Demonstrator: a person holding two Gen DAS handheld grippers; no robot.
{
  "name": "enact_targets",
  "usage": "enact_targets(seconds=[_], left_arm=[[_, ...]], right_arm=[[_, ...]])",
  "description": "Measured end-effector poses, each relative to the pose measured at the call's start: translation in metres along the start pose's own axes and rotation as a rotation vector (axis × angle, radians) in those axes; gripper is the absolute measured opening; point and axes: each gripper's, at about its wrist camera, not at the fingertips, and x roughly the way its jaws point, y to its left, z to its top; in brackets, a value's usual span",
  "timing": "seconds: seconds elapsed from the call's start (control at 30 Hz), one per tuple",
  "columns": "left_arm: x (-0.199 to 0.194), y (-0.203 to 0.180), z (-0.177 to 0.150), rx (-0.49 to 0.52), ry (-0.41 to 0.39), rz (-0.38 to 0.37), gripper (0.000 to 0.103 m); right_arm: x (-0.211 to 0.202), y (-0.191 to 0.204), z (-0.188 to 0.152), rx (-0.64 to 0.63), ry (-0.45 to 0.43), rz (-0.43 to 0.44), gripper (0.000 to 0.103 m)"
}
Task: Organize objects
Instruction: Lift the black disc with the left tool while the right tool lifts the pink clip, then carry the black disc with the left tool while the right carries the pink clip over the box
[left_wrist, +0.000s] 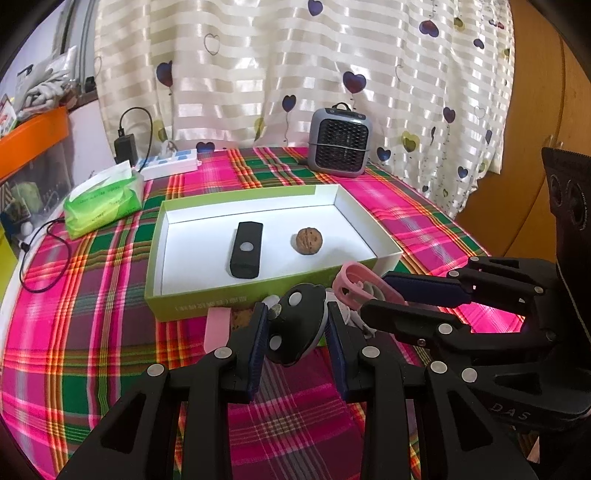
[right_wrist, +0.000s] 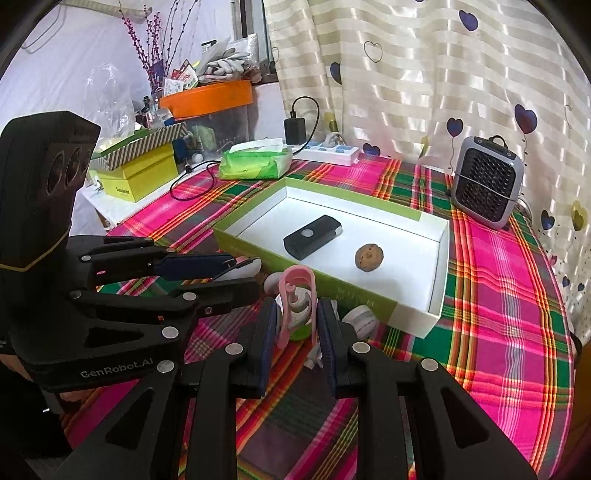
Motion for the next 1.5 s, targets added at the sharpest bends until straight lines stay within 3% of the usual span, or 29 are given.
enact_targets(seconds=[0.6, 1.5], left_arm=[[0.009, 0.0, 0.017, 0.029, -0.01, 0.053, 0.029], [0.038, 0.024, 0.044, -0.007, 0.0, 0.121, 0.029]], right_arm=[[0.012, -0.006, 0.015, -0.001, -0.006, -0.008, 0.024], [0.047, -0.029, 0.042, 0.026, 0.02, -0.053, 0.024]])
